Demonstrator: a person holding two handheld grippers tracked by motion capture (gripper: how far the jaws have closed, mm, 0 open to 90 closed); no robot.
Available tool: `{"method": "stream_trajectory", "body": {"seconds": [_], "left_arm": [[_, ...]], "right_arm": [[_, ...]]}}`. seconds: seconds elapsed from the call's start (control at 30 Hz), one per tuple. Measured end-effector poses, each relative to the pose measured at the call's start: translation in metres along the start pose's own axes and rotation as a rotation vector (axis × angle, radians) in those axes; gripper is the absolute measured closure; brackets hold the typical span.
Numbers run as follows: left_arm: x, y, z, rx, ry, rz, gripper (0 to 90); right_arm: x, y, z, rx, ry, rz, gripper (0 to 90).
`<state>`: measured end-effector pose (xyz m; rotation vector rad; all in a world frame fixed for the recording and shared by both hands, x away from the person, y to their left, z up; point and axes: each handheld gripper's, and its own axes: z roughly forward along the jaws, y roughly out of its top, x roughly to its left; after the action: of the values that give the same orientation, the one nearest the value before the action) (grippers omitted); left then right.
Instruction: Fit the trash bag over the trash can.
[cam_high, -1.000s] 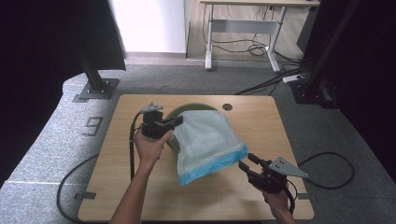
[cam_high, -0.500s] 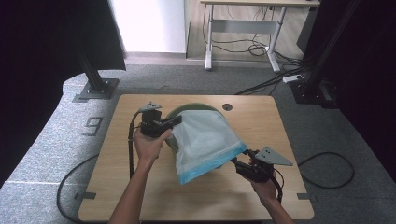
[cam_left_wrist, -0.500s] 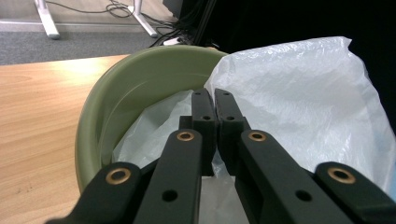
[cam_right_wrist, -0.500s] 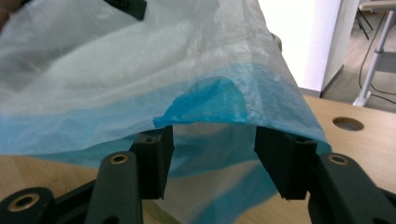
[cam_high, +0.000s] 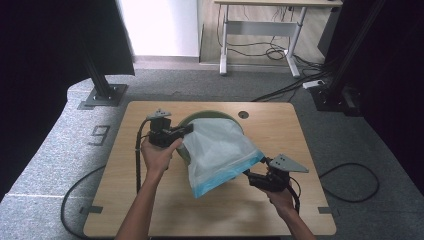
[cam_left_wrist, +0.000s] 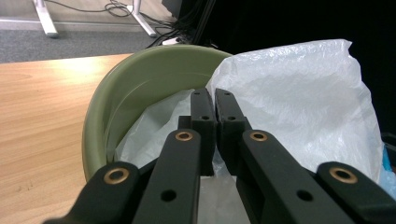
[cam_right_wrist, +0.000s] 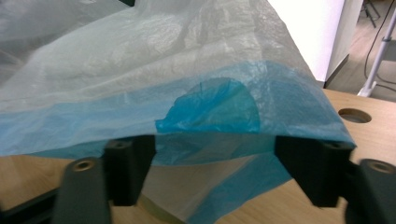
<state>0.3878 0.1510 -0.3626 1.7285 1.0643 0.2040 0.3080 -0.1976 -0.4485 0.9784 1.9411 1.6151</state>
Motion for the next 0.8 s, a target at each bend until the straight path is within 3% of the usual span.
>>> {"method": "stream_trajectory", "body": {"seconds": [0.07,0.2,0.37,0.5,0.7,0.8], "left_arm": [[0.000,0.000,0.000,-0.001,-0.002,-0.003,87.7],[0.001,0.000,0.000,-0.001,-0.008,-0.007,87.7],[0.000,0.001,-0.001,0.004,-0.017,-0.006,85.4],[-0.005,0.001,-0.009,-0.029,-0.048,0.017,69.4],[-0.030,0.001,-0.026,-0.049,0.004,0.141,42.5],[-0.045,0.001,-0.030,-0.031,-0.006,0.193,36.0]], "right_arm": [[0.000,0.001,0.003,0.004,-0.014,-0.017,40.3],[0.000,0.001,0.009,0.001,0.004,-0.025,62.2],[0.001,0.001,0.011,-0.008,-0.003,-0.037,81.1],[0.001,0.003,0.003,-0.008,-0.017,-0.053,83.2],[0.000,0.012,-0.005,0.013,-0.039,-0.064,82.9],[-0.001,0.016,-0.006,0.020,-0.044,-0.060,82.7]]}}
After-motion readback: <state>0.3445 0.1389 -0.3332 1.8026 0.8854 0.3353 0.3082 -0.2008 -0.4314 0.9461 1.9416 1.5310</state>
